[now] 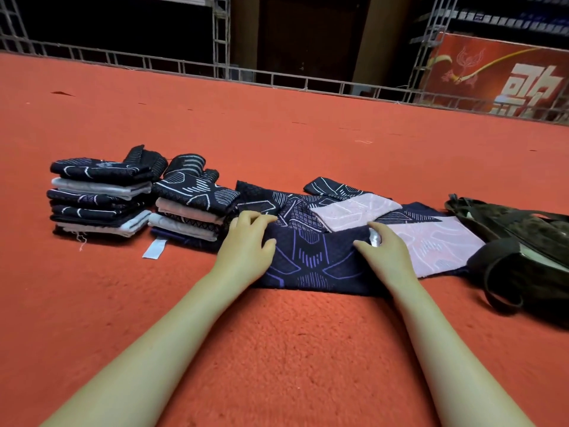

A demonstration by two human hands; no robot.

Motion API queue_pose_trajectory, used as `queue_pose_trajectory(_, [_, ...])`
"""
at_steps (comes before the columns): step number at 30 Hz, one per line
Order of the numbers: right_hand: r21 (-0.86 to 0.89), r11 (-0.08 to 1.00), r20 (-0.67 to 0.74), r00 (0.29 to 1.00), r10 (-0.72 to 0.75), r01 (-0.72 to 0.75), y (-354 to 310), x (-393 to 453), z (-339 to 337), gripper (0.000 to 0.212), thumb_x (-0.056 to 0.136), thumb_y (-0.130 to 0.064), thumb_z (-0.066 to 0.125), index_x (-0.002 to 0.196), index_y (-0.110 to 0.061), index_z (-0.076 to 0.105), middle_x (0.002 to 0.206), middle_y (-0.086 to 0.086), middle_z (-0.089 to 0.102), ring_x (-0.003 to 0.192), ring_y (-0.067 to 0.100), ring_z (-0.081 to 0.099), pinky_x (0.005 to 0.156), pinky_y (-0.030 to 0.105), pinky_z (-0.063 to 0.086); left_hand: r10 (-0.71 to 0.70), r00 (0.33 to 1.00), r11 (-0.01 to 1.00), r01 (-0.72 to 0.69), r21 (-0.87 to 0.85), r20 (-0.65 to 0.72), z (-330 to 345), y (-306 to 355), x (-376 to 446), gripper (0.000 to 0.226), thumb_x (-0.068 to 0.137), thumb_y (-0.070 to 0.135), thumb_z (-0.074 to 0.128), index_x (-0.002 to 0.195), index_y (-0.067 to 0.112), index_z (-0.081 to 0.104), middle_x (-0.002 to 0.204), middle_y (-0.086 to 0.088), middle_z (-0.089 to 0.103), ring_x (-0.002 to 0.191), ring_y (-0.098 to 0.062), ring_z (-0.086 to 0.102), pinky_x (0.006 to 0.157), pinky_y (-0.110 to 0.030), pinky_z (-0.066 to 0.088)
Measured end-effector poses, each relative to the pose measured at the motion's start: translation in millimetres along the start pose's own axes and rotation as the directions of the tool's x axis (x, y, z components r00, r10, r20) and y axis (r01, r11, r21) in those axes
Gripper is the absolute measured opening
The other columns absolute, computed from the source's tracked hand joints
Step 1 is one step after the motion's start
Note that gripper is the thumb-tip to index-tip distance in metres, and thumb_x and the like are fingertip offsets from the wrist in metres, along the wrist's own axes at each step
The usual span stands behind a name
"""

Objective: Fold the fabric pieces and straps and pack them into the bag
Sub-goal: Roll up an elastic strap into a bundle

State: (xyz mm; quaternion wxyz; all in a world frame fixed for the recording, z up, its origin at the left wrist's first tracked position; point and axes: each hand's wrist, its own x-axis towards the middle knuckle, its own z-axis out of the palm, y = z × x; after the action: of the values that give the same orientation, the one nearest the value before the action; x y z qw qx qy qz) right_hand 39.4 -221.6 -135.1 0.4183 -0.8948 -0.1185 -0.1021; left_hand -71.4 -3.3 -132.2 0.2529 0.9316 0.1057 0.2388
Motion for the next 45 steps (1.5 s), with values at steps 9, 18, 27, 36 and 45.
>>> queue_pose_trajectory(9, [0.051, 0.998, 0.002, 1.000, 0.030, -0.030, -3, -2, 3, 0.050, 0.087, -0.015, 0.059, 0.136, -0.010, 0.048, 0.141, 0.006, 0.050, 0.130, 0.021, 0.044, 0.105, 0.028, 0.031, 0.085, 0.994, 0.995, -0.088, -0.037, -0.072, 4, 4, -3, 0.032, 0.089, 0.017, 0.055, 0.120, 0.023, 0.060, 0.128, 0.001, 0.047, 0.125, -0.019, 0.037, 0.101, -0.031, 0.034])
queue_pose_trajectory(18, [0.457, 0.889, 0.309, 0.942, -0.134, -0.024, -38, -27, 13, 0.035, 0.095, -0.018, 0.054, 0.129, -0.023, 0.052, 0.104, -0.003, 0.065, 0.091, 0.007, 0.062, 0.083, 0.020, 0.048, 0.079, 0.995, 0.974, -0.065, -0.216, 0.057, 28, 11, -5, 0.033, 0.091, 0.015, 0.052, 0.122, 0.019, 0.059, 0.118, -0.004, 0.058, 0.114, -0.019, 0.052, 0.100, -0.031, 0.039])
queue_pose_trajectory(27, [0.032, 0.999, 0.298, 0.954, 0.009, -0.020, -18, -15, 10, 0.040, 0.081, -0.019, 0.069, 0.120, -0.019, 0.059, 0.097, -0.003, 0.063, 0.092, 0.014, 0.061, 0.087, 0.030, 0.048, 0.113, 0.988, 0.978, -0.093, -0.187, 0.101, 33, 10, -4, 0.033, 0.094, 0.024, 0.050, 0.126, 0.022, 0.057, 0.106, 0.002, 0.062, 0.098, -0.015, 0.054, 0.090, -0.029, 0.040])
queue_pose_trajectory(36, [0.510, 0.816, 0.329, 0.938, 0.109, -0.274, -30, -19, 28, 0.029, 0.094, -0.020, 0.055, 0.120, -0.007, 0.057, 0.086, 0.011, 0.060, 0.062, 0.018, 0.052, 0.046, 0.021, 0.044, -0.082, 0.982, 0.867, 0.154, -0.475, 0.170, 35, 21, -3, 0.043, 0.092, 0.030, 0.055, 0.133, 0.019, 0.050, 0.097, 0.003, 0.063, 0.082, -0.017, 0.063, 0.091, -0.038, 0.050])
queue_pose_trajectory(45, [0.114, 0.989, 0.181, 0.977, -0.117, 0.097, -18, -15, 32, 0.038, 0.091, -0.025, 0.058, 0.128, -0.018, 0.053, 0.105, 0.005, 0.061, 0.095, 0.017, 0.058, 0.083, 0.026, 0.040, -0.246, 0.937, 0.644, 0.349, -0.681, 0.248, 45, 36, 2, 0.051, 0.085, 0.023, 0.068, 0.132, 0.015, 0.052, 0.125, -0.006, 0.060, 0.115, -0.016, 0.057, 0.104, -0.036, 0.042])
